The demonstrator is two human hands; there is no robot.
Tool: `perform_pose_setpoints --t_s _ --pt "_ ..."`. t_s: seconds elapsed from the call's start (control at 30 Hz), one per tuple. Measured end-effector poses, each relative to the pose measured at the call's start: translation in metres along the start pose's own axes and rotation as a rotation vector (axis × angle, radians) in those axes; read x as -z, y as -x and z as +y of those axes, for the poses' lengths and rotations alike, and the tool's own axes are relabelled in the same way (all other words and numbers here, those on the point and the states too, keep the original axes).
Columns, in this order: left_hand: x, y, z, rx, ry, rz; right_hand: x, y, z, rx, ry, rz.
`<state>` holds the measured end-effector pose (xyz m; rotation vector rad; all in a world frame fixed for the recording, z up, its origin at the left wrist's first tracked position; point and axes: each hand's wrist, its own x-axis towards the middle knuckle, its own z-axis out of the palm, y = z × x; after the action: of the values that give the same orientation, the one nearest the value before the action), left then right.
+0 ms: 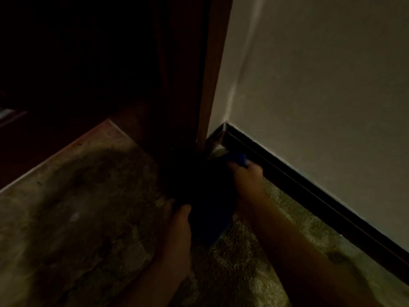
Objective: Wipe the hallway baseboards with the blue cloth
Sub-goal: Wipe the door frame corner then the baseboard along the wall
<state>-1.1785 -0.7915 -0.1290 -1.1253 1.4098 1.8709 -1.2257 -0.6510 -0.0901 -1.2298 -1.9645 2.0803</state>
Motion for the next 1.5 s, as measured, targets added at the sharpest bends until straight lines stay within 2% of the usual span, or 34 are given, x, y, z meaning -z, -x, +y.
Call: perform_pose_setpoints --t_s 0.07,0.13,0.23,0.4,0.5,0.53,0.6,0.7,0.77,0.83,0.9,1.0,1.1,1.3,1.43,1.5 --pt "-0.009 0.010 0.015 -0.084 0.093 -0.074 -0.008 -0.015 -0.029 0.076 0.038 0.042" --pt "-0.017 0.018 0.025 -0.074 0.196 -0.145 -0.023 -0.023 -0.053 0.127 0.189 0.020" --pt "-0.020 0.026 0.032 -0.036 0.196 -0.172 -0.037 -0.022 -0.057 0.161 0.332 0.006" --pt "-0.014 0.028 0.012 0.000 0.135 -0.076 -0.012 -0.013 -0.025 0.206 0.232 -0.358" --pt "-0.012 0.030 0.001 0.011 0.062 -0.025 -0.012 -0.005 -0.016 0.351 0.479 -0.513" --pt "-0.011 0.032 0.001 0.031 0.056 -0.010 -0.015 0.001 -0.009 0.402 0.560 -0.504" --pt "-0.006 0.033 0.005 0.071 0.061 0.001 -0.022 0.016 0.003 0.408 0.548 -0.362" --pt "0.007 0.029 0.009 0.116 0.037 0.001 -0.014 0.023 0.009 0.180 0.257 -0.282" --pt "0.006 0.026 0.011 0.079 0.048 -0.011 0.001 0.007 0.000 0.023 0.085 -0.118" --pt "-0.005 0.026 0.014 0.013 0.066 -0.113 0.009 -0.016 -0.016 -0.079 0.052 0.034" --pt "-0.020 0.022 0.022 -0.014 0.126 -0.126 -0.003 -0.033 -0.032 -0.115 0.149 0.113" --pt "-0.032 0.016 0.043 0.033 0.243 -0.090 -0.035 -0.042 -0.045 -0.132 0.339 0.140" --pt "-0.024 0.013 0.048 0.062 0.245 -0.106 -0.045 -0.044 -0.039 -0.103 0.488 0.119" --pt "-0.008 0.030 0.028 0.063 0.151 -0.052 -0.030 -0.037 -0.016 0.009 0.605 -0.129" --pt "-0.020 0.022 0.040 -0.044 0.166 -0.107 -0.036 -0.048 -0.029 -0.048 0.465 0.077" --pt "-0.025 0.015 0.047 -0.052 0.139 -0.092 -0.038 -0.045 -0.029 -0.069 0.467 0.089"
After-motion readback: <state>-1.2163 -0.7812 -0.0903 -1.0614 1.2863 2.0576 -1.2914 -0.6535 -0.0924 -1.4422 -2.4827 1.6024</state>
